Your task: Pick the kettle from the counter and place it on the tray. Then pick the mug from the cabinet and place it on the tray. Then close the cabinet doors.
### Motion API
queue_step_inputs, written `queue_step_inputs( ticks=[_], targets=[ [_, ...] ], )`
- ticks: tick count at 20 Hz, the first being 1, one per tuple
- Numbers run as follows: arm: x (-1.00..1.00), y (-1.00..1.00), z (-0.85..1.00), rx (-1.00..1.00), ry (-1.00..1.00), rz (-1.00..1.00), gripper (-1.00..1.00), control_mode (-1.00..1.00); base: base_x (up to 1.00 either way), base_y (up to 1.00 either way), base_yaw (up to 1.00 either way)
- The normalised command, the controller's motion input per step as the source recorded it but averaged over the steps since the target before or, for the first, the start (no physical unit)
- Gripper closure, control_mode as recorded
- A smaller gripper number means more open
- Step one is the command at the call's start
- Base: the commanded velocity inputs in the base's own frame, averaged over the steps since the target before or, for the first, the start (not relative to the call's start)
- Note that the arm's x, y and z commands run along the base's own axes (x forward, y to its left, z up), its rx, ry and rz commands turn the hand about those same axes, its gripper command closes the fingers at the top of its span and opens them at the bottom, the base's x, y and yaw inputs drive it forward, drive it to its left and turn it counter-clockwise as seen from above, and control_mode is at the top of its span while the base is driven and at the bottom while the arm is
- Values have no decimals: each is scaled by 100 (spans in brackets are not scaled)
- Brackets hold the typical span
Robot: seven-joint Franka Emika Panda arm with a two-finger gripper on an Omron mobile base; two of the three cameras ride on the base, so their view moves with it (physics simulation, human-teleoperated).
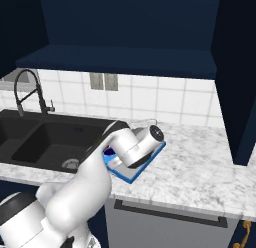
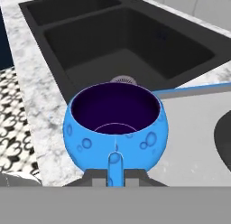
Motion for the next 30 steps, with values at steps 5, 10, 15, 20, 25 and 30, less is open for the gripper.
queue_step_inputs(
  ticks=[5, 10, 15, 20, 25, 30],
  targets=[
    [36, -10, -30, -3, 0, 0, 100, -100, 0, 0, 0],
    [30, -11, -24, 0, 0, 0, 100, -100, 0, 0, 0],
    [21, -1, -23, 0, -1, 0, 100, -100, 0, 0, 0],
    [10, -7, -16, 0, -2, 0, 100, -100, 0, 0, 0],
    [1, -2, -14, 0, 0, 0, 100, -100, 0, 0, 0],
    [5, 0, -15, 0, 0, 0, -100, -100, 0, 0, 0]
  ],
)
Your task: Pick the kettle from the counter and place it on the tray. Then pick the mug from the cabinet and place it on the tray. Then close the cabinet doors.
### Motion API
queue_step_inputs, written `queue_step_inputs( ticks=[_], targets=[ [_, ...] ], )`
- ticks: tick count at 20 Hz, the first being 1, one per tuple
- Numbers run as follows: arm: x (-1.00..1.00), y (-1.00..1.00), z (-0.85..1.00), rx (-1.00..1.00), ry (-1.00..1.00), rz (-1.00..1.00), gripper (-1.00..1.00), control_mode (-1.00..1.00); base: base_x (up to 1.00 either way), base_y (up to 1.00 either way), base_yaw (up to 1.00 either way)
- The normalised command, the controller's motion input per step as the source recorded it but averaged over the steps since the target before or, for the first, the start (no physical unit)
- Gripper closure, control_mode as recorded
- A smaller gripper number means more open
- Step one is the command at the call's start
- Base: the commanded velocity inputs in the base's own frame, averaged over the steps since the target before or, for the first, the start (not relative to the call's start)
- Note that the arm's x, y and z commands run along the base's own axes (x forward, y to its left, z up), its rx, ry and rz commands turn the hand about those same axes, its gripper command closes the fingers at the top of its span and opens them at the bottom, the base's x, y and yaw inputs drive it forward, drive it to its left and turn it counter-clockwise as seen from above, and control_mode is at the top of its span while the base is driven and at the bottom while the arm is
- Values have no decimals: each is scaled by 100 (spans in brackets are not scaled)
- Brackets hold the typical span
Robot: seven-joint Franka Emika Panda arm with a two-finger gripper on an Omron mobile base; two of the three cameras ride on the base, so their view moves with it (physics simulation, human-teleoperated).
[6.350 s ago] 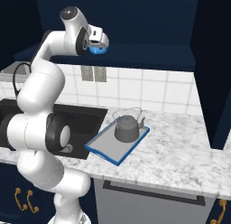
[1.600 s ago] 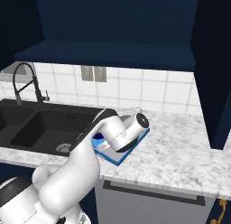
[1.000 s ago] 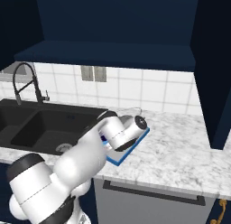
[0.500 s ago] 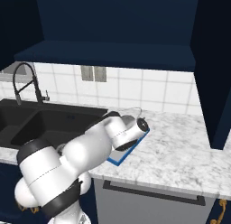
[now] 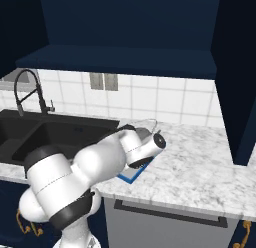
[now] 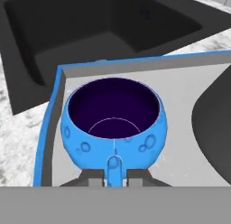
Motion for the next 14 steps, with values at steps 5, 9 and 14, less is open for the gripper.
queue_step_inputs(
  ticks=[5, 9, 14],
  targets=[
    [4, 0, -9, 0, -2, 0, -100, -100, 0, 0, 0],
    [-31, 0, 49, 0, -6, 3, -100, -100, 0, 0, 0],
    [-50, 10, 69, 0, -6, 0, -100, -100, 0, 0, 0]
  ],
)
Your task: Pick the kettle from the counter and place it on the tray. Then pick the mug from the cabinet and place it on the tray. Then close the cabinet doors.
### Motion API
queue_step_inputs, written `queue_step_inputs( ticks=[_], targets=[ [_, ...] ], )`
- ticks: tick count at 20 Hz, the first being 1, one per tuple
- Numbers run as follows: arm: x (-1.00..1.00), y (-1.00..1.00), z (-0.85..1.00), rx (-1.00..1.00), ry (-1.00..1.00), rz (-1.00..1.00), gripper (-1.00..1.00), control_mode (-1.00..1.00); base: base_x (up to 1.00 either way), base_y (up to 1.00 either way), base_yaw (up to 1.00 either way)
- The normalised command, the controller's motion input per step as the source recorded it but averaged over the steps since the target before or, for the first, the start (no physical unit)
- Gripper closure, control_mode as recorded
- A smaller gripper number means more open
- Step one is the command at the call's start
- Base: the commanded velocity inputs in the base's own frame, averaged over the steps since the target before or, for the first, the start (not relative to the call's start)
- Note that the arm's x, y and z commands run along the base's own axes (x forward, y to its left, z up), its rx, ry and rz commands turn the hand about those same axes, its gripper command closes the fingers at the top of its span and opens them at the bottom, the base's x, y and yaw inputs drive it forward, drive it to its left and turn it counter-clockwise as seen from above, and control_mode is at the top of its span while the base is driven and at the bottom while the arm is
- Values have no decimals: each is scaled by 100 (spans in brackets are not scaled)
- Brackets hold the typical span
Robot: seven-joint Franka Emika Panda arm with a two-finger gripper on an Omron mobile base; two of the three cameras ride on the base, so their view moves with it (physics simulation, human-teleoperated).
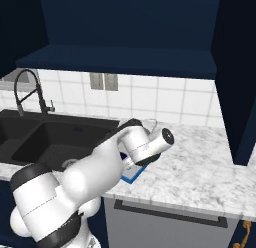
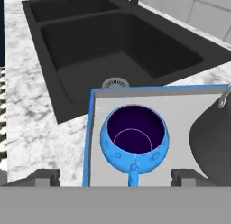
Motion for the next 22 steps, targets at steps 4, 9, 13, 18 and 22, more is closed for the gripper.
queue_step_inputs(
  ticks=[4, 9, 13, 18, 22],
  targets=[
    [-52, 53, 58, -4, -14, 8, -100, -100, 0, 0, 0],
    [-52, 58, 47, -16, -28, 13, -100, -100, 0, 0, 0],
    [-43, 43, 50, -17, -27, 7, -100, -100, 0, 0, 0],
    [-36, 35, 48, -12, -14, 9, -100, -100, 0, 0, 0],
    [-32, 29, 39, -12, -13, 14, -100, -100, 0, 0, 0]
  ],
)
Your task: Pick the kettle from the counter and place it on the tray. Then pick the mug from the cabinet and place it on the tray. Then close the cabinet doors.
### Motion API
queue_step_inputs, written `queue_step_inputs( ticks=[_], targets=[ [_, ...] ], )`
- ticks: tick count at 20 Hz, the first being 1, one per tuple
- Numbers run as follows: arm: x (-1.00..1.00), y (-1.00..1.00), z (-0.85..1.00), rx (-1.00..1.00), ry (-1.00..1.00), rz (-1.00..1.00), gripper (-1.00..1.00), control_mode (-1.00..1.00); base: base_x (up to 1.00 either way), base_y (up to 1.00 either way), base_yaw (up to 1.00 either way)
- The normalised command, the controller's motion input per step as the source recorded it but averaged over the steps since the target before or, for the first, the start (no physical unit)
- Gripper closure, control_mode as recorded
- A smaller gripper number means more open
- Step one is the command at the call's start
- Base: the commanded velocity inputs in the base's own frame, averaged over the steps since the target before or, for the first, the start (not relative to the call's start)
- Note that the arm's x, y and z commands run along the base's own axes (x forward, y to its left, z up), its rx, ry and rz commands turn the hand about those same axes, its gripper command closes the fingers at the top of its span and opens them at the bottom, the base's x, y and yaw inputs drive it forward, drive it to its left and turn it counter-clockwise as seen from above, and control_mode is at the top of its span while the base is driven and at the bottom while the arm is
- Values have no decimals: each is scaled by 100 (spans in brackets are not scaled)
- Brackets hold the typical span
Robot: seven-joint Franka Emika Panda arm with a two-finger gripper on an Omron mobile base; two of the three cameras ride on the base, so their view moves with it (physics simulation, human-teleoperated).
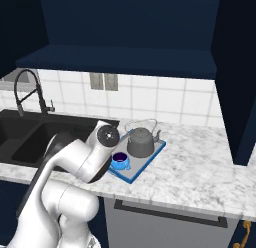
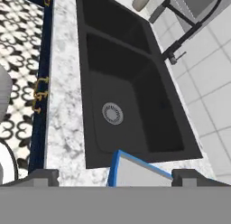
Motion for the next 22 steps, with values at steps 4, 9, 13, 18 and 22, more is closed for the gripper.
queue_step_inputs(
  ticks=[4, 9, 13, 18, 22],
  targets=[
    [-34, 25, 35, -17, -24, 15, -100, -100, 0, 0, 0],
    [-25, 26, 20, -8, -7, 12, -100, -100, 0, 0, 0],
    [-30, 34, 17, -7, -3, 13, -100, -100, 0, 0, 0],
    [-25, 53, 16, -7, -11, 18, -100, -100, 0, 0, 0],
    [-26, 61, 25, 0, -18, 16, -100, -100, 0, 0, 0]
  ],
)
